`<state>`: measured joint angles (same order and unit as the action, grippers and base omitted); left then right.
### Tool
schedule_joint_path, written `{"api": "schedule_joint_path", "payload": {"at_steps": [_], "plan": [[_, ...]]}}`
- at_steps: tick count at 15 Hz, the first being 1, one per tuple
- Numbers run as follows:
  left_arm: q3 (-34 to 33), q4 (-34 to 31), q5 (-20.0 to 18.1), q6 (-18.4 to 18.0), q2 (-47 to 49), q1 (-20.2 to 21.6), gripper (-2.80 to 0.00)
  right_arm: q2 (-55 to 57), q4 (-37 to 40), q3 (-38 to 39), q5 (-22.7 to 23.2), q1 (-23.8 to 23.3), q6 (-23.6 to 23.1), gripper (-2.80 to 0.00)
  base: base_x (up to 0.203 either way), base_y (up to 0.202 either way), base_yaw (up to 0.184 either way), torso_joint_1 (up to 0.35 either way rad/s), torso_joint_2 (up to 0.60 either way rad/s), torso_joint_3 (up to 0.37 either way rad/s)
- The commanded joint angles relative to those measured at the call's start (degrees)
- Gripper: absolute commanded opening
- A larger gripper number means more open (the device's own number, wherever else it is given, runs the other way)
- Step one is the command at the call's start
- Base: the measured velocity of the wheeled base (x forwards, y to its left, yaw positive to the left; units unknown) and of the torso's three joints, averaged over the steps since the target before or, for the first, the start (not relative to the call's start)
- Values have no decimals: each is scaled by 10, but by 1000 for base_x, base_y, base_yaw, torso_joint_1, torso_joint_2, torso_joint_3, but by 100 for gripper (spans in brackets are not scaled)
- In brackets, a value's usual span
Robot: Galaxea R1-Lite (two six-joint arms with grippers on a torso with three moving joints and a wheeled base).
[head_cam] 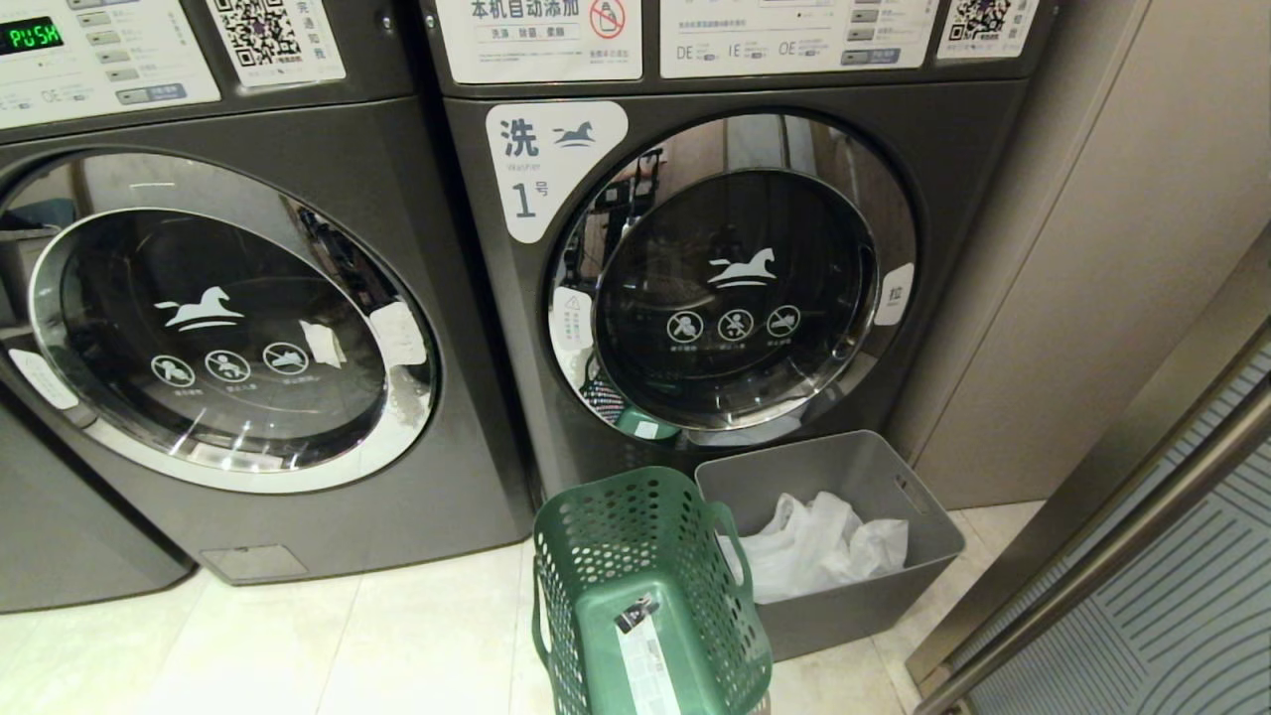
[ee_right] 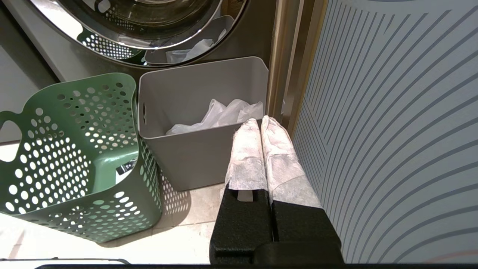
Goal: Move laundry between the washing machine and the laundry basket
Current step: Open the lid of the washing machine
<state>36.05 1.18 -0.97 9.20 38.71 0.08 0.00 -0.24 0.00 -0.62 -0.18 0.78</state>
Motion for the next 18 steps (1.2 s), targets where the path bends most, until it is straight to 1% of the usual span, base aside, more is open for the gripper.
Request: {"api": "schedule_joint_path", "payload": {"at_steps": [1,3,4,5,6,8,10,12,13,14,16,18], "plan": [[26,47,-1,17,217,15,0,0,0,0,0,0,0,-280,0,0,0,0,0,0],[37,134,-8,24,350,32,0,1,0,0,0,0,0,-280,0,0,0,0,0,0],[42,192,-21,25,422,40,0,0,0,0,0,0,0,-280,0,0,0,0,0,0],[48,252,-40,23,489,47,0,1,0,0,0,0,0,-280,0,0,0,0,0,0],[52,324,-69,16,556,57,0,0,0,0,0,0,0,-280,0,0,0,0,0,0],[58,474,-152,-3,664,82,0,0,0,0,0,0,0,-280,0,0,0,0,0,0],[63,605,-257,-34,752,120,0,0,0,0,0,0,0,-280,0,0,0,0,0,0],[70,698,-367,-80,812,154,0,0,0,0,0,0,0,-280,0,0,0,0,0,0],[83,727,-401,-92,832,163,0,0,0,0,0,0,0,-280,0,0,0,0,0,0],[106,738,-418,-96,845,165,0,0,0,0,0,0,0,-280,0,0,0,0,0,0],[171,743,-433,-98,871,163,0,0,0,0,0,0,0,-280,0,0,0,0,0,0],[228,744,-438,-97,891,154,0,0,0,0,0,0,0,-280,0,0,0,0,0,0]]}}
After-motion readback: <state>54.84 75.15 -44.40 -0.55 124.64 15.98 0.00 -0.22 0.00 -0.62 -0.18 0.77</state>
